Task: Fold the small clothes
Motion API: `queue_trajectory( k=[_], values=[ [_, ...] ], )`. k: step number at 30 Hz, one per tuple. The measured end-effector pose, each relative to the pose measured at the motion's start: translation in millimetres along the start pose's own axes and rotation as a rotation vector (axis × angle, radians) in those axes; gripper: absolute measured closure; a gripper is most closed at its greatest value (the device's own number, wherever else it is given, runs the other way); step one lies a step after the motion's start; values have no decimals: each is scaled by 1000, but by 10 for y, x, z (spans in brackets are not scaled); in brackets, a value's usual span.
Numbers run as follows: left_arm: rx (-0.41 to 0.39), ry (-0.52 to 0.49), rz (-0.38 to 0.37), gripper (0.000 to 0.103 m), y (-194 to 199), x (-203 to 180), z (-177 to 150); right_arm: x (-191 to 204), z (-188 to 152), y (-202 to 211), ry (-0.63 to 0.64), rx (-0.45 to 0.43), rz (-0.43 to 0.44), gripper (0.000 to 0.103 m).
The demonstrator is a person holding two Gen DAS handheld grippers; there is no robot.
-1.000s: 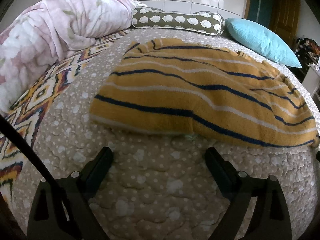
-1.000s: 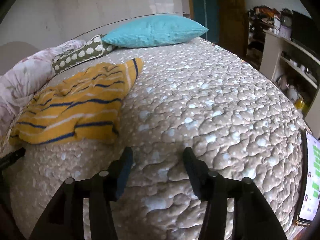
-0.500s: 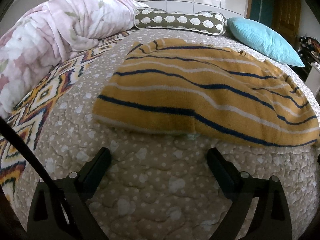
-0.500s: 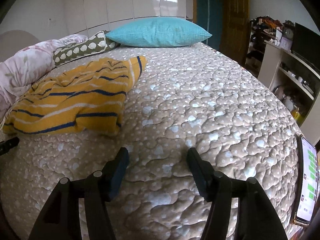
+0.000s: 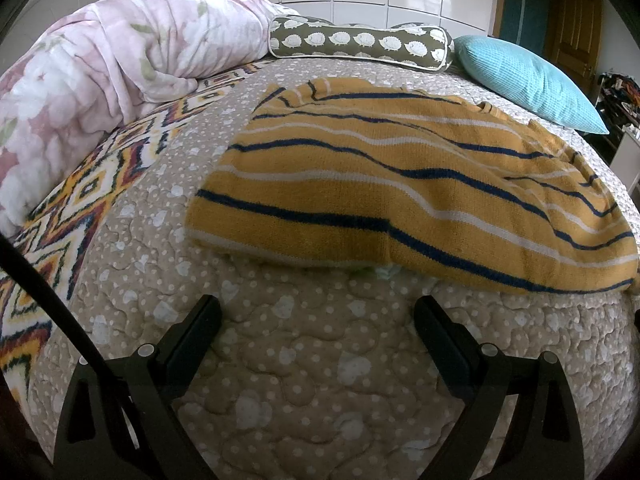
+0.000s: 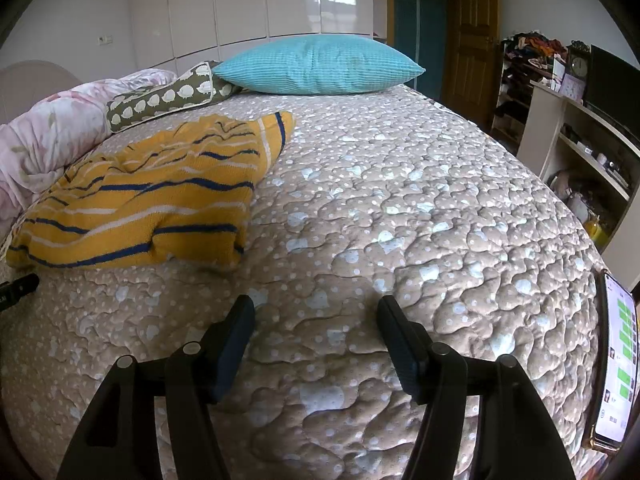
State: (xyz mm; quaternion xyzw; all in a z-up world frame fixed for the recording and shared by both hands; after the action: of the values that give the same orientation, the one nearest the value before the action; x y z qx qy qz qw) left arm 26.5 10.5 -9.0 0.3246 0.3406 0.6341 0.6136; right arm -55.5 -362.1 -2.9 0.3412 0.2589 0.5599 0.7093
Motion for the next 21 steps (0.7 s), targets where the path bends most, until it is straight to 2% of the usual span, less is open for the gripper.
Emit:
queue_trajectory(
  k=[21],
  values=[
    [-1,-1,0,6,3,-1,-4,5,-3,-5,1,1,-2,34]
  ],
)
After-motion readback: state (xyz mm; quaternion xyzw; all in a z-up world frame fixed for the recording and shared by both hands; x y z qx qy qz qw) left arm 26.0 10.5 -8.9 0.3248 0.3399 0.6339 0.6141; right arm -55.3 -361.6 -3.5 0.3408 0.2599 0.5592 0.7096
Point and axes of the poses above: each gripper's, at about its wrist camera, not at the fingertips, and y roughly against the way its jaws point, x to its left, z to its top, the point moved 2 cm from there along -y, roughly the way its jaws point, and after that the axes turned 5 degrees about x, right-handed, at the moved point
